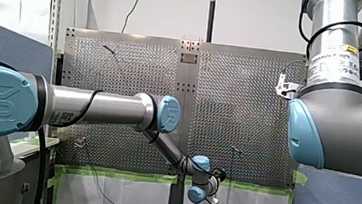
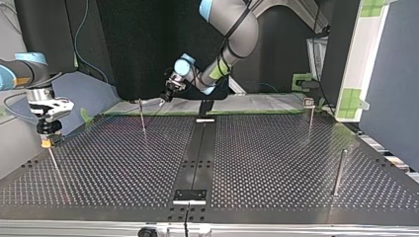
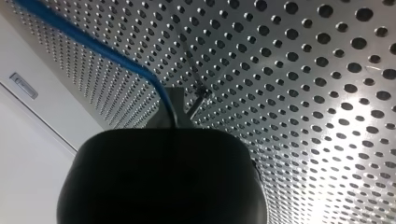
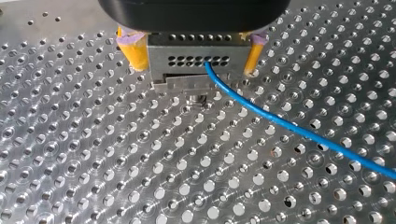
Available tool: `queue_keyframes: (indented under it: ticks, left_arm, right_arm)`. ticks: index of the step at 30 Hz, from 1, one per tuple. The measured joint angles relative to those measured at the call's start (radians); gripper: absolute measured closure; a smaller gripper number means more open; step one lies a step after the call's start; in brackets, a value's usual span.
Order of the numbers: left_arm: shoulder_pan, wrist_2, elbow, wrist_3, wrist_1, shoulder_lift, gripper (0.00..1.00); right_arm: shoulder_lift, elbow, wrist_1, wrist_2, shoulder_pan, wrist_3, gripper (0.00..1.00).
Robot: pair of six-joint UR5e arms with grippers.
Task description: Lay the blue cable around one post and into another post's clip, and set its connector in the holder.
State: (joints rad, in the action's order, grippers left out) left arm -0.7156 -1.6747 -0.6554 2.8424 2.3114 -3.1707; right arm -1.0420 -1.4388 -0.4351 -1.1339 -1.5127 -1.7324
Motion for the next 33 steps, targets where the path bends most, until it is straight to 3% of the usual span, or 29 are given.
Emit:
queue_keyframes:
  ticks: [8, 13, 24, 33]
  left_arm:
    - [0.002, 0.012, -0.009, -0.008, 0.0, 0.001, 0.98]
    - [0.001, -0.006, -0.025, -0.037, 0.008, 0.02, 0.98]
    - [0.02, -0.113, -0.133, -0.147, -0.053, 0.129, 0.98]
    - [0.019, -0.196, -0.215, -0.229, 0.007, 0.211, 0.98]
  right_arm:
    - [0.0, 0.0, 0.0, 0.0, 0.0, 0.0, 1.0]
    - [0.0, 0.0, 0.0, 0.0, 0.0, 0.0, 1.0]
    - [0.0, 0.0, 0.0, 0.0, 0.0, 0.0, 1.0]
    - [0.0, 0.0, 0.0, 0.0, 0.0, 0.0, 1.0]
